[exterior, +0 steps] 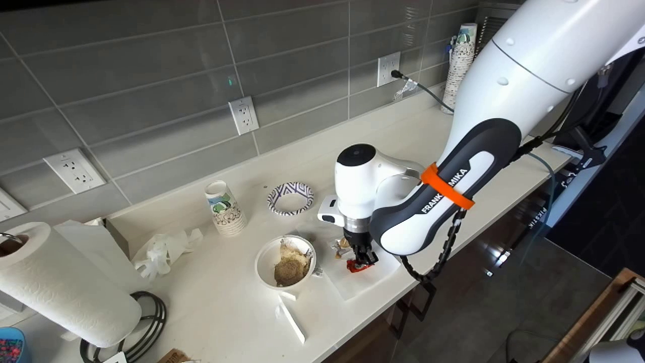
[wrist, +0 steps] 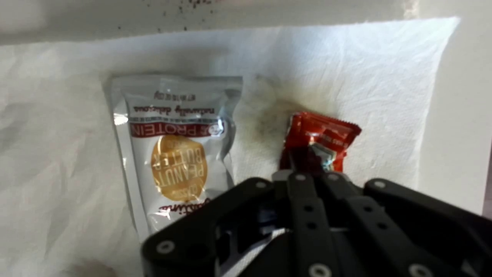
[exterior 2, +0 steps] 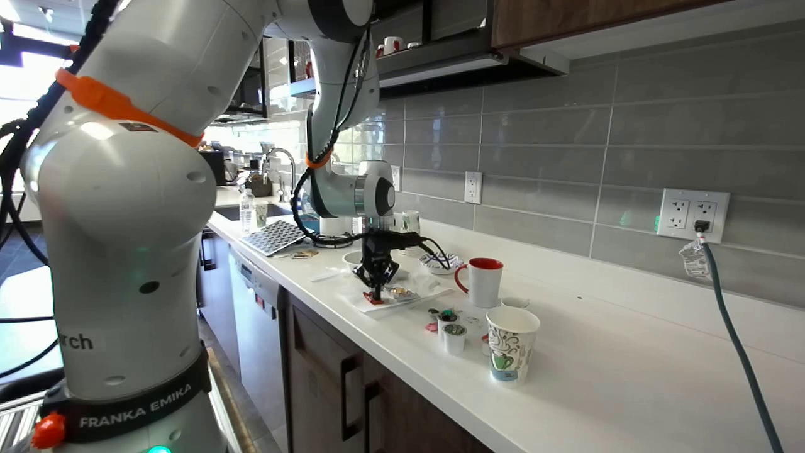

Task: Press down the sachet

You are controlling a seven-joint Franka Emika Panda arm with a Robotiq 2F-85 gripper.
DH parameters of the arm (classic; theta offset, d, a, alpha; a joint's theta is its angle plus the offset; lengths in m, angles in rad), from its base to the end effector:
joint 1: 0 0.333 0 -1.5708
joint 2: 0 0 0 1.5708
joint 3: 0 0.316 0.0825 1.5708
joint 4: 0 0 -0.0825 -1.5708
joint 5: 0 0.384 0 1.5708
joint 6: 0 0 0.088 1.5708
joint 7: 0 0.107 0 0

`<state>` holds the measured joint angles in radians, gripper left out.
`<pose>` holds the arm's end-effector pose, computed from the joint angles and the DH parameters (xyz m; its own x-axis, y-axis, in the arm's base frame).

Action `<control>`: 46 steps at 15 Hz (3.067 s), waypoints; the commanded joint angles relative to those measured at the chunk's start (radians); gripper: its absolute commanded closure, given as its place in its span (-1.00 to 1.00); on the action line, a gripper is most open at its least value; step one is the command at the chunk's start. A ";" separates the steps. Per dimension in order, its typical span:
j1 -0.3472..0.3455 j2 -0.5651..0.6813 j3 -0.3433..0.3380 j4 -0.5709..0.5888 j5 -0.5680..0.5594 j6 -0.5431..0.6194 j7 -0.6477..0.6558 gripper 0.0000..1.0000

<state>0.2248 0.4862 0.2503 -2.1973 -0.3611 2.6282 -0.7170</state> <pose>0.4812 0.2622 0.1627 0.0871 0.9945 -0.0574 0.9961 -0.0862 0.0176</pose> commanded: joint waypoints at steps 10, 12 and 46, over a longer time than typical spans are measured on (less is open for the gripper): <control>0.021 -0.081 -0.010 -0.026 -0.036 -0.054 0.076 1.00; 0.011 -0.090 -0.001 -0.032 -0.021 -0.074 0.068 1.00; -0.013 -0.068 0.028 -0.027 0.007 -0.068 0.038 1.00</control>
<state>0.2148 0.4370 0.2743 -2.2133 -0.3574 2.5784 -0.6740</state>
